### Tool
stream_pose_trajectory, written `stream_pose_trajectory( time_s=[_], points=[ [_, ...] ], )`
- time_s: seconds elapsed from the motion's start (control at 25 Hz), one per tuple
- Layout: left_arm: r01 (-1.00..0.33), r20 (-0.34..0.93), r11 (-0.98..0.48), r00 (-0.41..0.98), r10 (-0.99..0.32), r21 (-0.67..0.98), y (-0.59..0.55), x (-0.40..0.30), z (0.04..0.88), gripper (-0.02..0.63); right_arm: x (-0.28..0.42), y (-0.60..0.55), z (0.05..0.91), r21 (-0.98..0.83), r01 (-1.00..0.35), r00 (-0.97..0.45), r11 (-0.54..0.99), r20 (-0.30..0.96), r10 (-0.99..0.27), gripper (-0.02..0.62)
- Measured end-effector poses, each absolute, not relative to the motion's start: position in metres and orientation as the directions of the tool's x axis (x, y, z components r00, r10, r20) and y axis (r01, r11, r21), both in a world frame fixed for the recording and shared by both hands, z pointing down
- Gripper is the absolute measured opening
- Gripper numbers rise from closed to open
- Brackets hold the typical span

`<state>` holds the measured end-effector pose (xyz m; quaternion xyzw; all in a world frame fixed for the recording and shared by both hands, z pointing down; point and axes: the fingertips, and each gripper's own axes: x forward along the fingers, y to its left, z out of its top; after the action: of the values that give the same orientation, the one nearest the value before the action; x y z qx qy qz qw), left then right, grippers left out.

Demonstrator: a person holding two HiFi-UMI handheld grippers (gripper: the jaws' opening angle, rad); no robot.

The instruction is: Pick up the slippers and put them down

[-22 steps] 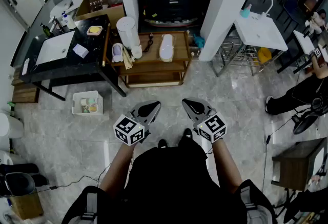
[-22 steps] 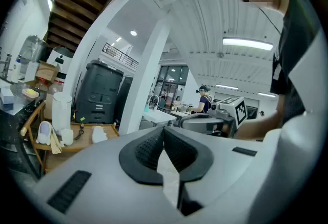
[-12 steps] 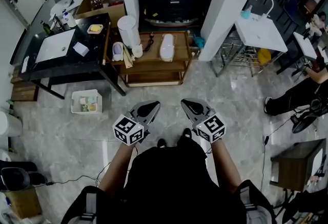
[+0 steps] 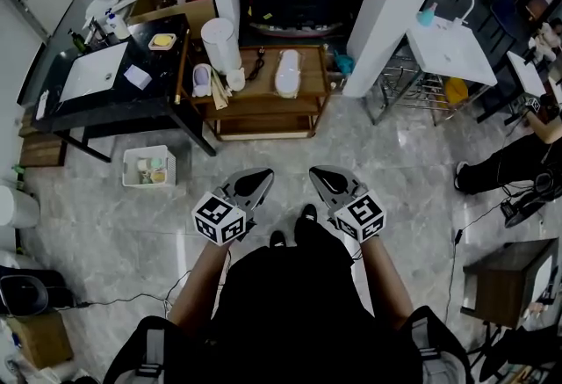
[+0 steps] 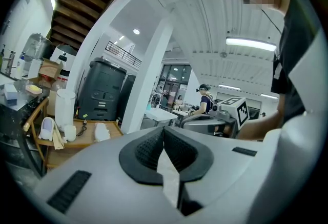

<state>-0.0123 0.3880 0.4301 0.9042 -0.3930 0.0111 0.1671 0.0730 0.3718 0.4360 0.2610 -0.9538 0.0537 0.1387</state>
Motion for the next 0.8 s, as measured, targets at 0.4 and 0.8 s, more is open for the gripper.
stream_pose_trajectory(
  time_s=[0.4, 0.8],
  points=[
    [-0.736, 0.169, -0.606, 0.667, -0.725, 0.303, 0.360, -0.007, 0.435, 0.012, 0.076, 0.340, 0.440, -0.034, -0.479, -0.843, 0.877, 0.298, -0.448, 0.008],
    [-0.762, 0.202, -0.572, 0.638, -0.743, 0.303, 0.317, 0.004, 0.434, 0.012, 0.088, 0.293, 0.444, -0.060, -0.452, -0.857, 0.890, 0.305, -0.415, 0.008]
  ],
)
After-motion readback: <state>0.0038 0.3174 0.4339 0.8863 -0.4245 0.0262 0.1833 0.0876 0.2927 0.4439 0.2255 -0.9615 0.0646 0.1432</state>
